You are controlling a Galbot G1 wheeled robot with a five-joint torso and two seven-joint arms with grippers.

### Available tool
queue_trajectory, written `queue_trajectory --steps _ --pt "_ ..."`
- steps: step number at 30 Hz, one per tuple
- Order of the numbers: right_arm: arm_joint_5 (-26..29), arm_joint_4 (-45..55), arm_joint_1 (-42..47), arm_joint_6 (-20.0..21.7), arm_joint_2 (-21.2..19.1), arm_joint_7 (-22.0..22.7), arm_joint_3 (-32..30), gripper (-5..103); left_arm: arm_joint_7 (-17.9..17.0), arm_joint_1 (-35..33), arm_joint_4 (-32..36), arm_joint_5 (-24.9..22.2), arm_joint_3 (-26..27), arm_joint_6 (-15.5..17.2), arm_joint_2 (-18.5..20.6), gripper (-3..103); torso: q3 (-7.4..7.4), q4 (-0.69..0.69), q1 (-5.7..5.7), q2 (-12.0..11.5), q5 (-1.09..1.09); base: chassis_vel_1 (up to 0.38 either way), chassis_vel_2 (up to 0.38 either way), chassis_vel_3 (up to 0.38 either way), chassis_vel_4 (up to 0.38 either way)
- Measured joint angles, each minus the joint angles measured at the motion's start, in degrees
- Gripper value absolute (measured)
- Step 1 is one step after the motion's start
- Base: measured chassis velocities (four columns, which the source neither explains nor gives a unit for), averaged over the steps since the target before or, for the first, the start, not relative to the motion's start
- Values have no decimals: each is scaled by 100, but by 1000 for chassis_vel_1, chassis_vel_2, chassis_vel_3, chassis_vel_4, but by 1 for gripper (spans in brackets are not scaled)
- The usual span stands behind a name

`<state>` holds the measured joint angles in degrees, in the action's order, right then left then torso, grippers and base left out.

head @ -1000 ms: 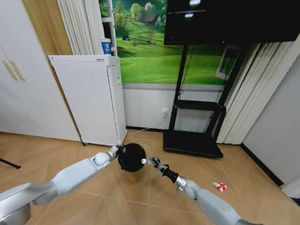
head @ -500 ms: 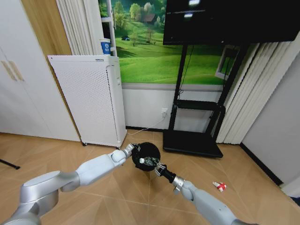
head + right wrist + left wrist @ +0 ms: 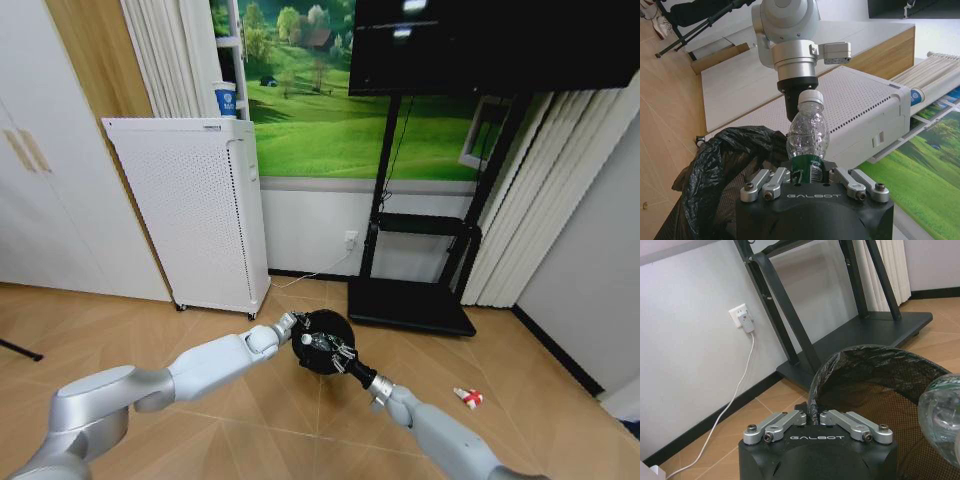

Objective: Pick up the trash bin and place the garbage on the floor into it.

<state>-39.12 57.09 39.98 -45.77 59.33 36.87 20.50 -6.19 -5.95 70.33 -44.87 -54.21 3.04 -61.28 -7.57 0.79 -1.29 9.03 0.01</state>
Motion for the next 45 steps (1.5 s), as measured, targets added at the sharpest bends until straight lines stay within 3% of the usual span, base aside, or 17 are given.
queue_trajectory --steps 7,9,10,14,15,18,22,31,33,37,40,45 --pt "188 34 69 4 -64 -25 -53 61 -49 -62 57 -22 12 7 5 6 0 0 0 0 -1 0 0 0 0" --pt "198 57 76 5 -76 -25 -57 61 -59 -73 55 -23 16 8 5 6 0 0 0 0 -1 0 0 0 0" --pt "206 98 92 5 -97 -25 -60 72 -68 -88 45 -23 18 8 6 6 0 0 0 0 -1 0 0 0 0" --pt "214 140 127 7 -124 -24 -85 78 -95 -112 39 -25 37 8 14 6 0 0 0 0 -1 0 0 0 0" --pt "242 150 148 8 -143 -19 -117 89 -123 -125 52 -37 47 8 33 6 0 0 0 0 -1 0 0 0 0" --pt "305 142 189 9 -175 15 -213 97 -169 -158 83 -60 73 8 93 6 0 0 0 0 -1 0 0 0 0" --pt "432 131 236 10 -237 51 -389 100 -245 -191 187 -121 119 20 232 6 0 0 0 0 -1 0 0 0 0" --pt "827 -145 478 15 -482 52 -1001 100 -504 -392 903 -332 412 47 1109 6 0 -3 0 0 -1 0 0 0 0" --pt "1009 -593 594 40 -480 83 -1353 100 -644 -647 1236 -392 729 102 1458 6 0 2 0 0 -2 0 0 0 0" --pt "1487 -1331 548 134 -417 104 -1475 100 -714 -1071 1511 -340 1171 139 1867 6 0 1 0 1 1 0 0 0 0" --pt "1611 -1496 513 172 -406 70 -1480 100 -723 -1217 1562 -305 1310 151 1944 6 0 1 0 0 0 0 0 0 0" --pt "1812 -2073 398 400 -360 -9 -1582 100 -775 -2017 1752 -119 1983 207 2165 6 0 -2 0 1 -4 0 0 0 0"
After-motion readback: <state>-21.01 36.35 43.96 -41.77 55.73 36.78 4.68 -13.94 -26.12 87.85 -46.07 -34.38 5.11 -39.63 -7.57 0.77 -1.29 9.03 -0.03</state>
